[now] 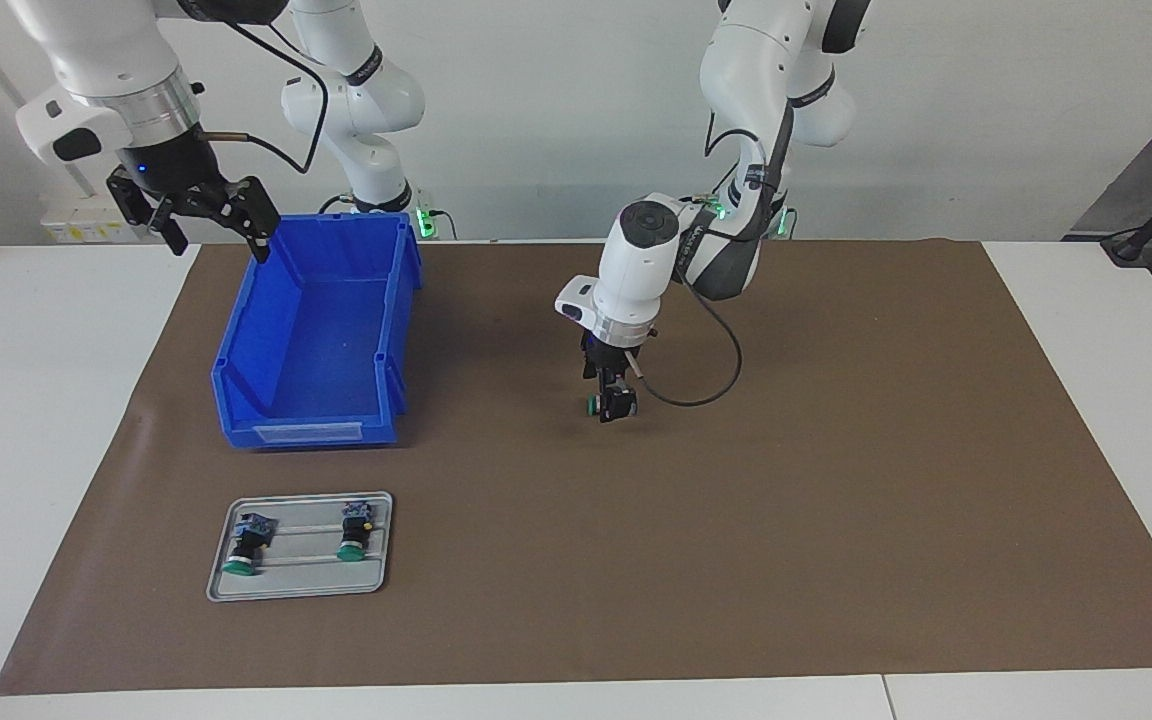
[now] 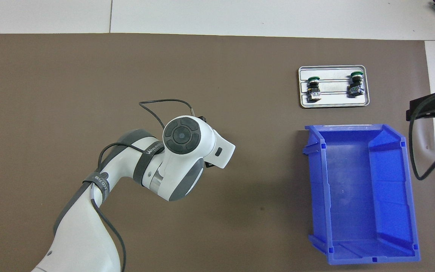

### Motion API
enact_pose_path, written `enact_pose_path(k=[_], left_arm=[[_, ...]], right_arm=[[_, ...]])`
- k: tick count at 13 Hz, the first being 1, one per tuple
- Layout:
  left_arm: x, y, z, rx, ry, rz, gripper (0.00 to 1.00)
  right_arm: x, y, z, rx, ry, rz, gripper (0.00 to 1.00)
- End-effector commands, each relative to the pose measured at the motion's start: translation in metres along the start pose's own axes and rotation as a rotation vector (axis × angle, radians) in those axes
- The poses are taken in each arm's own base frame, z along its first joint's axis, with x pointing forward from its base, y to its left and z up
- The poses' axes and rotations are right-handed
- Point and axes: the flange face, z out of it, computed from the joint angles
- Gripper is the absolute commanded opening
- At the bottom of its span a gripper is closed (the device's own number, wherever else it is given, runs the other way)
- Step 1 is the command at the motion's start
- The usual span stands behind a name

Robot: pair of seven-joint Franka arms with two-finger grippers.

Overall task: Place and press button with both arms
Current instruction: 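Move the left gripper toward the component on the table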

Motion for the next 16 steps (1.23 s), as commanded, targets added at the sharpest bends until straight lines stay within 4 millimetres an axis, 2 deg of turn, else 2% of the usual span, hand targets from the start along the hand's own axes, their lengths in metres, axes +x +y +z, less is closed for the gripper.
enact_pose_path(k=[1, 4, 5, 6, 7, 10, 12, 14, 16], left_arm=[[-0.004, 0.019, 0.026, 0.027, 0.029, -0.002, 0.88], [-0.013, 0.012, 0.029, 0.034, 0.029, -0.015, 0.88], [-0.014, 0.013, 0.030, 0.029, 0.021, -0.016, 0.79], [-0.015, 0.014, 0.031, 0.027, 0.019, -0.018, 0.43], [-0.015, 0.014, 0.031, 0.020, 0.012, -0.021, 0.00], [-0.021, 0.011, 0.026, 0.022, 0.009, -0.026, 0.00], [-0.024, -0.003, 0.004, 0.056, 0.043, -0.040, 0.00], [-0.041, -0.026, -0.027, 0.094, 0.072, -0.079, 0.00], [-0.054, -0.037, -0.036, 0.113, 0.086, -0.111, 0.00]], right_arm=[[-0.005, 0.006, 0.001, 0.023, -0.016, -0.019, 1.00], [-0.005, 0.006, 0.001, 0.023, -0.016, -0.019, 1.00], [-0.005, 0.006, 0.001, 0.023, -0.016, -0.019, 1.00], [-0.005, 0.006, 0.001, 0.023, -0.016, -0.019, 1.00], [-0.005, 0.006, 0.001, 0.023, -0.016, -0.019, 1.00], [-0.005, 0.006, 0.001, 0.023, -0.016, -0.019, 1.00], [-0.006, 0.007, 0.001, 0.024, -0.014, -0.017, 1.00], [-0.005, 0.007, 0.001, 0.023, -0.016, -0.017, 1.00], [-0.006, 0.006, 0.001, 0.024, -0.014, -0.019, 1.00]])
